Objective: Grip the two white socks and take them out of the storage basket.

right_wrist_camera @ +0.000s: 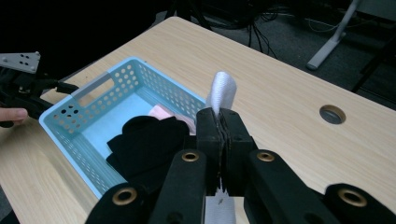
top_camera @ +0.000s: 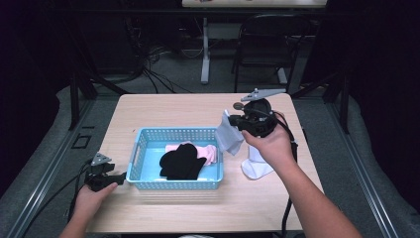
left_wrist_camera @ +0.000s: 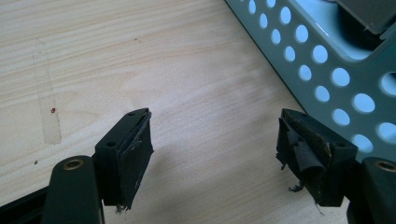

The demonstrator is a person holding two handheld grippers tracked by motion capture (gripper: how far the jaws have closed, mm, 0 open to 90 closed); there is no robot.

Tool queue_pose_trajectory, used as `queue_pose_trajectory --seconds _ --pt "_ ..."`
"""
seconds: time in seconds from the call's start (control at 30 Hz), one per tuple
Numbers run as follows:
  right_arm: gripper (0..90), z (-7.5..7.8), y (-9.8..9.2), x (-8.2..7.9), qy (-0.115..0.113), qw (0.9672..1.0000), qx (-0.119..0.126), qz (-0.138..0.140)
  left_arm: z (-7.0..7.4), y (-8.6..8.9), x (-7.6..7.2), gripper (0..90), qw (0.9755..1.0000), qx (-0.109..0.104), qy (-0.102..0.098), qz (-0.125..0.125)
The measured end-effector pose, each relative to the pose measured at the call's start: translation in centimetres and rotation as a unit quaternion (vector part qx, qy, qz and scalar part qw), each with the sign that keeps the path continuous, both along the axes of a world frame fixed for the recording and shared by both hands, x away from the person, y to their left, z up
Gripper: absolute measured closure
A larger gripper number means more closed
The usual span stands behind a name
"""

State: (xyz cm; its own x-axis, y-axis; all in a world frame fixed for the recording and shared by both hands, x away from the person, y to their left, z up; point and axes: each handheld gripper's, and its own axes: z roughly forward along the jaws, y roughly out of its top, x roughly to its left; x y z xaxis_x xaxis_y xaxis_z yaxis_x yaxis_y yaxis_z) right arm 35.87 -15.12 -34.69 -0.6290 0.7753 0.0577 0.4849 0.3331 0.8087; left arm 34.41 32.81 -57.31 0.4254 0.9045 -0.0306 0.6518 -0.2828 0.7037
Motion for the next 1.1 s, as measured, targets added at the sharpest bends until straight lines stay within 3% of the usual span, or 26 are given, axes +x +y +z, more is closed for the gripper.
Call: queue_pose_trajectory --seconds 0.23,0.57,0.9,1.1 --pt "88.0 -1.1 -1.8 -0.7 0.009 0.9998 0.0 -0.015 0.0 0.0 0.0 26.4 1.0 0.001 0.0 0.0" --pt "88.0 -4.2 -3.6 -0.8 0.038 0.9986 0.011 -0.035 -0.1 0.0 0.0 26.4 1.0 0.002 0.001 0.0" --pt "88.0 -7.1 -4.9 -0.2 0.062 0.9963 0.012 -0.059 -0.1 0.0 0.0 26.4 1.0 0.001 0.001 0.001" --pt "87.9 -9.2 -6.3 0.8 0.079 0.993 -0.002 -0.088 -0.1 0.0 0.0 26.4 1.0 0.001 0.001 0.001"
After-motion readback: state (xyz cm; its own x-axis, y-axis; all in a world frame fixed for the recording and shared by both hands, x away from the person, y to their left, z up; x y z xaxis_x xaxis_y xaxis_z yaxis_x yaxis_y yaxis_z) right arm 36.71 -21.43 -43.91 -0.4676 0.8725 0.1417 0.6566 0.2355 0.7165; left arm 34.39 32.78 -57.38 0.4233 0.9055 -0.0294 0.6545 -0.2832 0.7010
